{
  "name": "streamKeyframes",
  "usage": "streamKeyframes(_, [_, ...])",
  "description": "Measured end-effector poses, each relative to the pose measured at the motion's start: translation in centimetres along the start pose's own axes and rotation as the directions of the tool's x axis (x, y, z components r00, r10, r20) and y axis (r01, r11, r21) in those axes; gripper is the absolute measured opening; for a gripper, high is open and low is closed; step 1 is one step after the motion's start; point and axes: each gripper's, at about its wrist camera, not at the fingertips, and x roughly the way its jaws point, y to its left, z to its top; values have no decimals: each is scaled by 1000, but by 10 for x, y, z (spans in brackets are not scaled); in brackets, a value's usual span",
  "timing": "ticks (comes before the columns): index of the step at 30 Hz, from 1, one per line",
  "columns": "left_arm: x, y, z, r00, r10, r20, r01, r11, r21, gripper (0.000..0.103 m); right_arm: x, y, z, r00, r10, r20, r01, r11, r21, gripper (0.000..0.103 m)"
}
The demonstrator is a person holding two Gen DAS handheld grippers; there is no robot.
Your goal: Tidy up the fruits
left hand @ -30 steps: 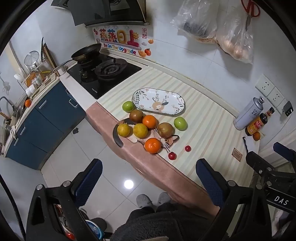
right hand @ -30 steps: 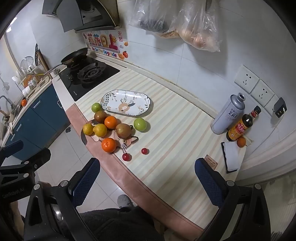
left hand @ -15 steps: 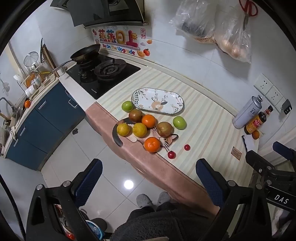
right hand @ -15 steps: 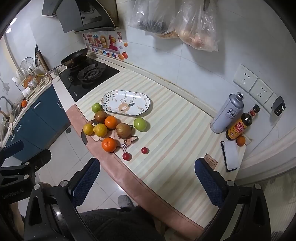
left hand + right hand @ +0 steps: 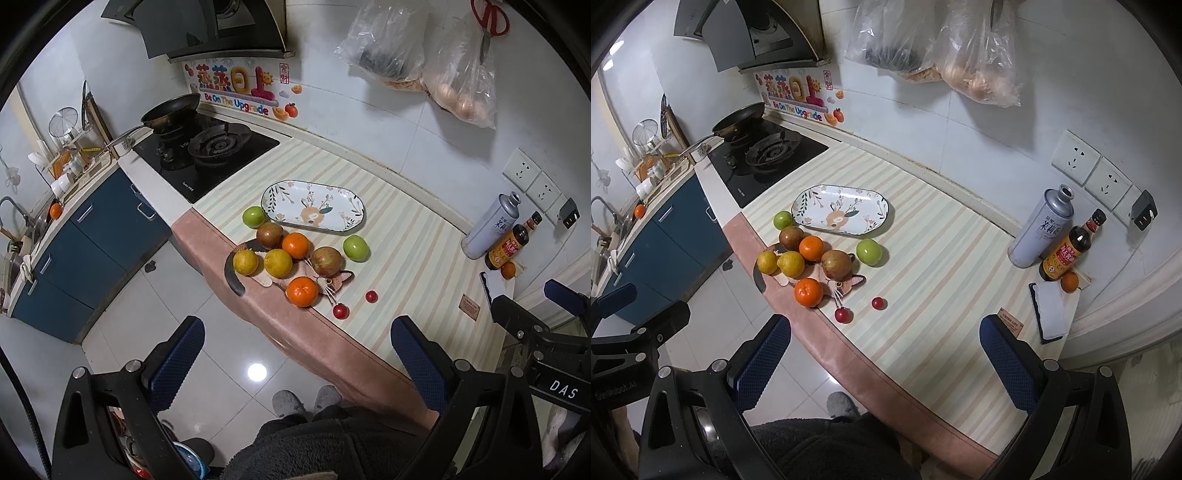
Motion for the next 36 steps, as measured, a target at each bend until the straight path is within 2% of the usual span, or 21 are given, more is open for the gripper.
streamKeyframes(9, [-4, -2, 1, 1000, -1, 8, 1, 1000, -1, 103, -4, 1, 9, 1000, 0, 2, 0, 1000, 2, 103])
streamKeyframes(11, [-4, -3, 2, 1000, -2, 9, 2, 1000, -1, 103, -2, -2, 1, 1000, 2, 5, -2, 1000, 2, 103])
streamKeyframes(21, [-4, -3, 2, 1000, -3, 9, 3, 1000, -3, 103, 2, -8, 10, 1000, 6, 2, -6, 1000, 4, 103])
streamKeyframes(36, [-4, -2, 4, 1000, -2, 12, 2, 1000, -2, 103, -2, -5, 5, 1000, 1, 4, -1, 1000, 7, 103])
